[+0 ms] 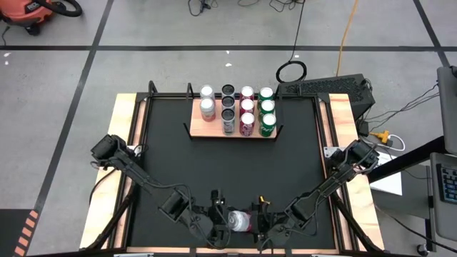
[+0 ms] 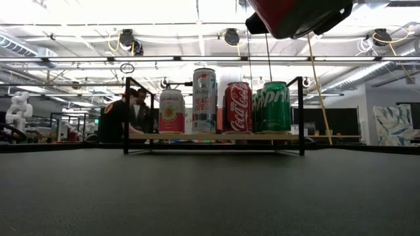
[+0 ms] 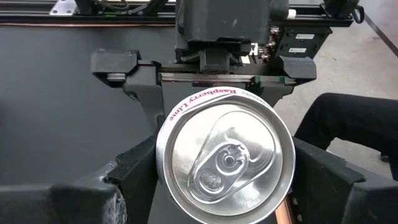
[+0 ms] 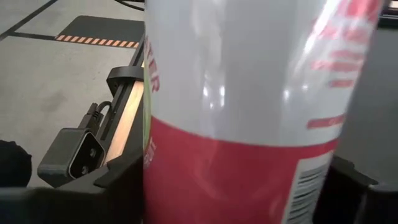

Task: Place canned beverage on shelf
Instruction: Put the pink soda can on the shelf

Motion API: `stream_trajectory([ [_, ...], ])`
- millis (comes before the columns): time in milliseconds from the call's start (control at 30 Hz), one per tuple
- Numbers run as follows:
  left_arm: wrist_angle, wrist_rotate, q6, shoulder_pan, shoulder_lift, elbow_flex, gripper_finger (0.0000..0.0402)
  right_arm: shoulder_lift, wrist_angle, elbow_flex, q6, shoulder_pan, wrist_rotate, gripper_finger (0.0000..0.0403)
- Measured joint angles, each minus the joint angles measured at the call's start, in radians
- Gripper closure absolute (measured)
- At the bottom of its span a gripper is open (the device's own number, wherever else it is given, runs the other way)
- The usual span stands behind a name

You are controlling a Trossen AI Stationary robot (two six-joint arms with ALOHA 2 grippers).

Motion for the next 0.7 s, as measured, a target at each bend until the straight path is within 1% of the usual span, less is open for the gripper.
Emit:
stream_trajectory([
  [167,-0.005,0.018,0.006,0.0,-0.003,0.0,0.0109,0.0,0.002,0.001,0.007,0.0,0.001,0.0058],
  [267,-0.038,0.034,0.006,0.0,-0.011,0.014,0.0109,-0.001,0.005,0.001,0.009,0.0,0.003,0.0049],
  [533,-0.18,0.062,-0.011,-0.001,-0.029,0.079,0.0109,-0.003,-0.015,0.003,0.011,0.0,0.002,0.0045],
  [700,-0.297,0.092,-0.014,-0.006,-0.042,0.129,0.0109,-0.002,-0.098,0.002,0.037,0.003,0.0,0.0045],
])
